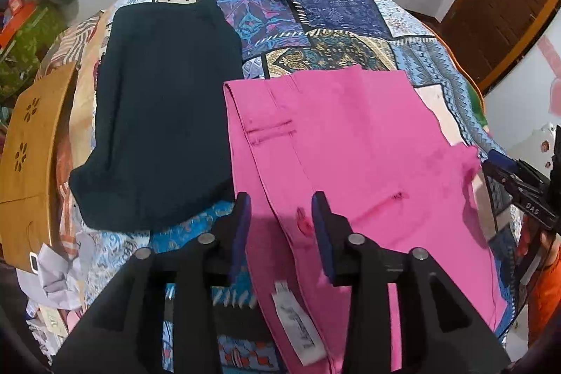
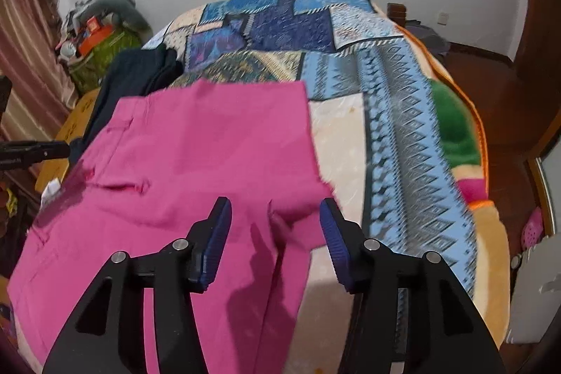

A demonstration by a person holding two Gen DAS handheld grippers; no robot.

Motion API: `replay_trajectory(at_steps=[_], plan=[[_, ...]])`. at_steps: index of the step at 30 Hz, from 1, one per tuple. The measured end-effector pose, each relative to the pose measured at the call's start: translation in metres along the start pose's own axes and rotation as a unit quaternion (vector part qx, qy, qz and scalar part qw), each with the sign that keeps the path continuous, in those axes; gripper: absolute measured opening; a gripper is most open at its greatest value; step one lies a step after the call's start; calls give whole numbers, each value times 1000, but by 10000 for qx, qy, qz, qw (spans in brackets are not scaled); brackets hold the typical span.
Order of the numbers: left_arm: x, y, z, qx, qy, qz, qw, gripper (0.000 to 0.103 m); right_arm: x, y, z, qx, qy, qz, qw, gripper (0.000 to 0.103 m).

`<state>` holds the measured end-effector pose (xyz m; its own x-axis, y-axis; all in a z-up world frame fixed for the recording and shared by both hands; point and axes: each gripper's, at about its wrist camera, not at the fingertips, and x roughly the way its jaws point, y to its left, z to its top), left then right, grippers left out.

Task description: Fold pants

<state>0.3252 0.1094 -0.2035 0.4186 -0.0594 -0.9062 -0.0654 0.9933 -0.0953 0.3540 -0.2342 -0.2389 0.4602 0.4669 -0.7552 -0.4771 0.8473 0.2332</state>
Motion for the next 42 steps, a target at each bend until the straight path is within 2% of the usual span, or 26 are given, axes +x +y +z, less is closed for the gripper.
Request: replay_trajectory(at_steps=[4,6,12,15,18,20,21,23,25,29,32,35,39,42], plan=[[22,7,6,-133,283,-65,9995,40,10,-11,7,216,38,-43,9998,49],[33,13,7,-324,342,40,9989,41,20,-16,8,310,137,-60,9994,49],[47,18,5,-548,438,-419,9967,41,43,-30,5,694,451,156,9964,49],[53,17,5,-625,607,-671,9939,41,48,-29,3,676,486,226,9963,49],[57,16,6,-627,662,-733,9931,41,50,-27,3,590,500,277,9966,48],[57,13,5,-499,605,-585,9952,26,51,-26,3,556,514,276,9968,42],[56,12,5,-409,577,-467,9964,10,53,-24,2,504,547,278,9968,35],[53,9,4,-256,488,-382,9977,4,56,-24,2,444,591,263,9969,27],[47,6,3,-97,360,-244,9990,3,56,-23,2,378,604,236,9972,9],[32,-15,-2,530,-164,422,9976,3,50,-18,1,72,471,160,9987,6],[29,-18,-4,628,-385,715,9947,3,41,-10,-2,-258,282,-23,9993,5],[33,-14,-5,568,-392,829,9942,4,37,-6,-3,-446,204,-142,9987,5],[47,-10,-8,482,-204,911,9945,5,47,-12,-6,-361,459,-215,9981,5],[49,-10,-8,525,-106,833,9951,5,50,-8,-8,-457,509,-321,9971,5]])
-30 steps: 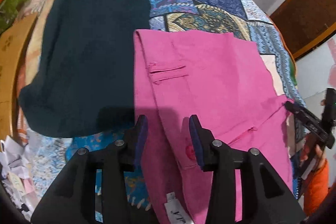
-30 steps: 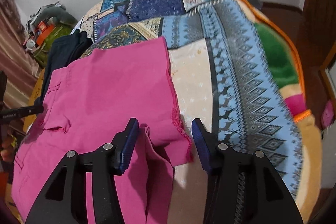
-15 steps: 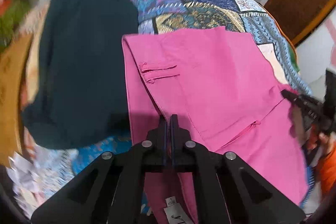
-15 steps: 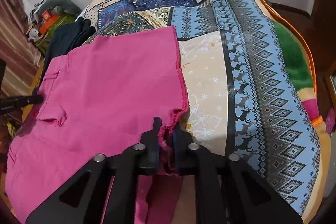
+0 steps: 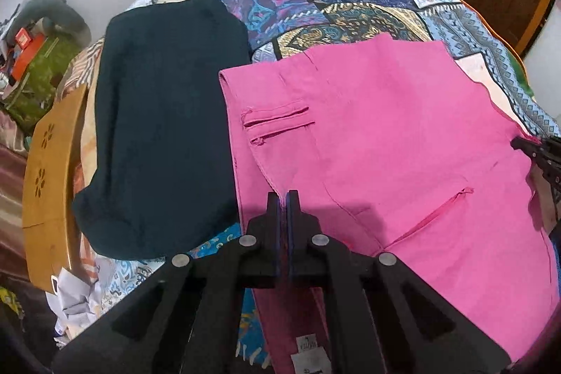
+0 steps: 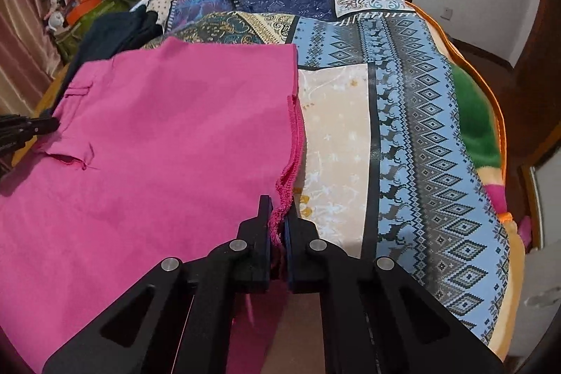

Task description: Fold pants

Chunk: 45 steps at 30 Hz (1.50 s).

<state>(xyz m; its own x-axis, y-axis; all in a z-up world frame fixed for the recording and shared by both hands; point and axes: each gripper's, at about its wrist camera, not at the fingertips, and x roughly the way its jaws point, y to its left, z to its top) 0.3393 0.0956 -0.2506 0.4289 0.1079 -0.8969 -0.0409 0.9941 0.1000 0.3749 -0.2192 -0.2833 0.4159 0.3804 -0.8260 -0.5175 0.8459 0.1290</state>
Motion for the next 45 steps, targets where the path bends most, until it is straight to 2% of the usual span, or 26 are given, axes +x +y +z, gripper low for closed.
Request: replay_trajectory(at_steps=[5,8,11,13,18,22,25,30,34,40,42,45], plan=[[-11,11,-1,-184,-23,-244,9995,14,-8,-3,0,75,35,-12,10000,11],[-19,18,-1,-188,-151,-151,9996,19,-15,-4,3,85,56,-131,9999,19],[-28,28,2,-255,-258,-122,9993,32,-28,-8,10,130,37,-142,9998,32],[-35,36,8,-310,-393,-86,9987,44,-41,-10,15,159,-131,-65,9998,44],[-41,54,31,-549,-557,-71,9969,55,-67,-10,38,200,-607,82,9979,58],[-29,62,53,-752,-485,-127,9959,57,-65,-3,59,135,-761,178,9968,59],[-16,61,67,-758,-419,-123,9962,57,-48,3,74,67,-717,206,9972,59],[12,61,80,-791,-173,-258,9964,57,-10,0,94,92,-380,299,9988,59],[35,63,86,-830,6,-309,9961,58,24,-7,110,165,-88,194,9996,59],[61,70,88,-951,233,-733,9925,57,69,-14,129,274,218,199,9992,59],[64,70,88,-969,220,-855,9914,52,81,-13,132,297,287,204,9989,59],[63,66,88,-931,129,-903,9915,44,93,-8,132,259,305,246,9989,48]])
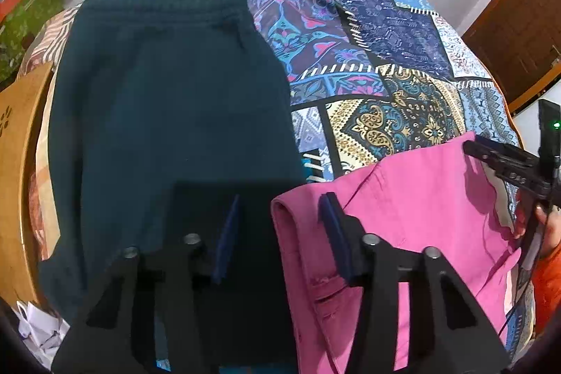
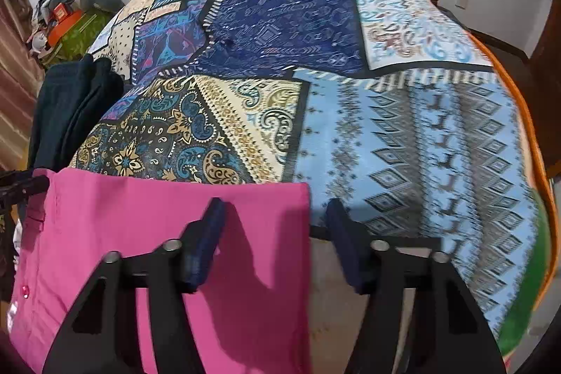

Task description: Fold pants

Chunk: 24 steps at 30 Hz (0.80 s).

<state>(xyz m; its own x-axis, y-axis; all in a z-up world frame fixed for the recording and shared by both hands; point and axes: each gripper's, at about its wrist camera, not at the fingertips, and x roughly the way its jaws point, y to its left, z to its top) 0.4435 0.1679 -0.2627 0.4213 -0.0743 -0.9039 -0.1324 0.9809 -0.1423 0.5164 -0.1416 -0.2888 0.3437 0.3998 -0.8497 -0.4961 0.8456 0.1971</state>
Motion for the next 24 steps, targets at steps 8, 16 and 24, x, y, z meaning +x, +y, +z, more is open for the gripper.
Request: replay_trajectory(at_steps=[8,16,24], plan=[[-10,-12,-1,220,-230,160,9994,12,3,17,-2,-302,-95,-82,9995,6],[-60,-19,7,323,-666,312,9968,9,-62,15,8,-317,-866,-71,9957,4],[-130,-42,7,523,-1334,268,9893,9,-149,18,12,-160,-1731,28,9848,3]])
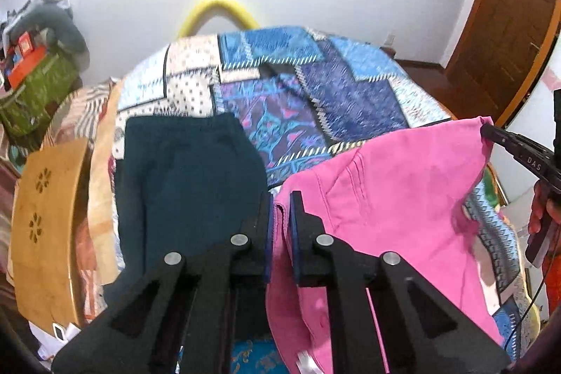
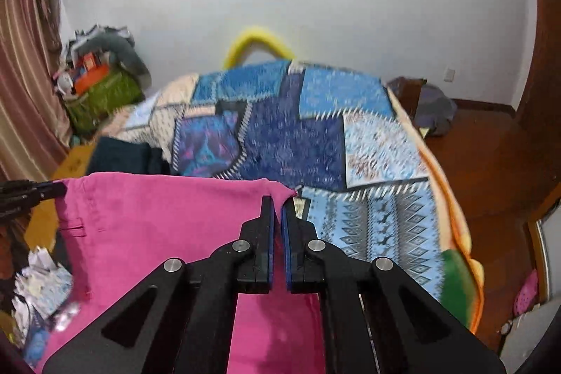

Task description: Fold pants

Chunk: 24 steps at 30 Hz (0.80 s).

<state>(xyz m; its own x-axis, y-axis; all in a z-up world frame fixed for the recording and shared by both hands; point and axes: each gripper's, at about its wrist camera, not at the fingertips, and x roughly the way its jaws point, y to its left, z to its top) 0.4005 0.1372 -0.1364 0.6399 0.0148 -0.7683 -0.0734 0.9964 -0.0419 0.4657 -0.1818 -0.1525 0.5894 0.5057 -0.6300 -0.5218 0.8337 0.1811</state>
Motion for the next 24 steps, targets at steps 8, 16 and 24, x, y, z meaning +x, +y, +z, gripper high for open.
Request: replay_trajectory(at_steps=[8,16,24], plan=[[-37,-24,-22,281,-133,-27,9995,9,-43,9,-26,-141,-38,32,9999,3],[-76,-45,-67,472,-204,-178,9985,8,-80,11,-65,-179,-36,104,9998,3],[-99,-56,-121,517,-105,-332,9981,8,-114,6,-109,-71,-5,106,9999,3]])
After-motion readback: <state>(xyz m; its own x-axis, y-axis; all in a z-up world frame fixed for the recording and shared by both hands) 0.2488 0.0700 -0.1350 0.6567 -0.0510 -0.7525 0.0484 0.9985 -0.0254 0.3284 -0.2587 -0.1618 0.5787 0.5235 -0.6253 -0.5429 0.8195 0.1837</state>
